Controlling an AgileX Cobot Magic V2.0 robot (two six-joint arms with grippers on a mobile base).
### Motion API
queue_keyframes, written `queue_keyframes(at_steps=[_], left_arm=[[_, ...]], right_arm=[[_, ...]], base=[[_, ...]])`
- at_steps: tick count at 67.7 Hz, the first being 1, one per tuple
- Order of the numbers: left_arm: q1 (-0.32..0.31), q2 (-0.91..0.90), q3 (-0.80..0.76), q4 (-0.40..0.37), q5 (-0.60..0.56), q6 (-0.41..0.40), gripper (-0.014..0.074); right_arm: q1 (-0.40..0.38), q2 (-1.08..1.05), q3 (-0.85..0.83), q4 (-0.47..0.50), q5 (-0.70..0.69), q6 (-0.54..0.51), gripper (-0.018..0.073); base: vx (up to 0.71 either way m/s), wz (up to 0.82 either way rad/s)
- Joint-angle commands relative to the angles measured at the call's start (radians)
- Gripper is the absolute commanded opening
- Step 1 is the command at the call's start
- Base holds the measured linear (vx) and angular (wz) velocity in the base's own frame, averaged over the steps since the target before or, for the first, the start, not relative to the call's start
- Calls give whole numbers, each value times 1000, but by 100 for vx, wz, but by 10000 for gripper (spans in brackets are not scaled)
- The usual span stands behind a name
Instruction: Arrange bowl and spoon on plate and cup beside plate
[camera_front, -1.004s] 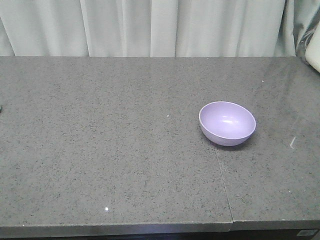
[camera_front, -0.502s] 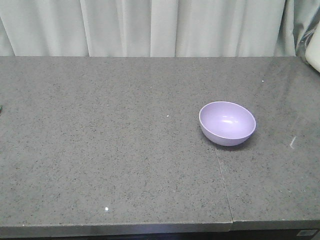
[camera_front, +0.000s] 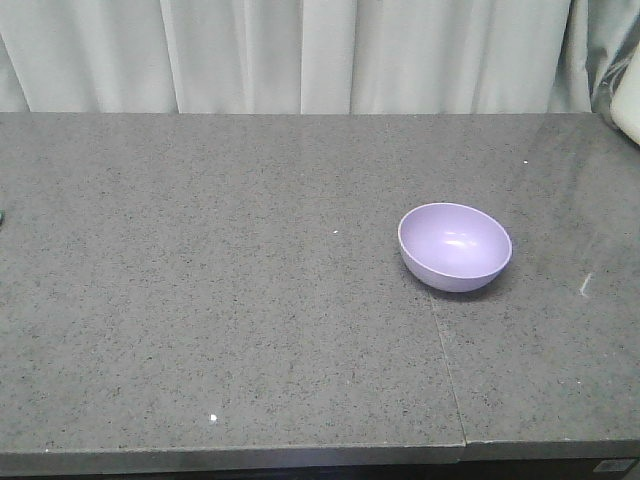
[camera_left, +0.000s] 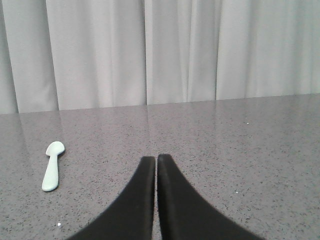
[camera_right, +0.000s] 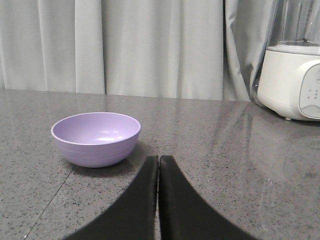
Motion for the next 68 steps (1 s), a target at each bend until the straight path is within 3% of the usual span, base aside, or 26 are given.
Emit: queue_keyframes(at_steps=[1, 10, 18, 25, 34, 43, 50, 51, 68], left_arm=[[1, -7, -25, -5, -70, -18, -8], [1, -6, -69, -5, -58, -26, -8], [1, 1, -199, -5, -25, -26, -7], [1, 56, -358, -5, 111, -26, -7], [1, 217, -600, -4, 384, -26, -7], [1, 392, -739, -4, 516, -19, -7], [1, 524, -765, -4, 522, -1, -7], [1, 547, -765, -4, 564, -1, -7], [1, 550, -764, -3, 712, -1, -7]], right_arm=[[-5, -14, 4, -10, -79, 1, -1], [-5, -14, -29, 25, -95, 23, -1], [-5, 6, -141, 30, -33, 8, -1], [-5, 78, -287, 21, 79, -14, -1], [-5, 238, -480, -11, 243, -65, -1], [-5, 401, -612, -11, 381, -65, -1], [-5, 541, -651, -14, 394, -68, -1], [-5, 581, -651, -11, 399, -68, -1], [-5, 667, -651, -10, 487, -68, -1]], base=[[0, 0], [0, 0], [0, 0], [0, 0], [0, 0], [0, 0], [0, 0], [0, 0], [0, 0]])
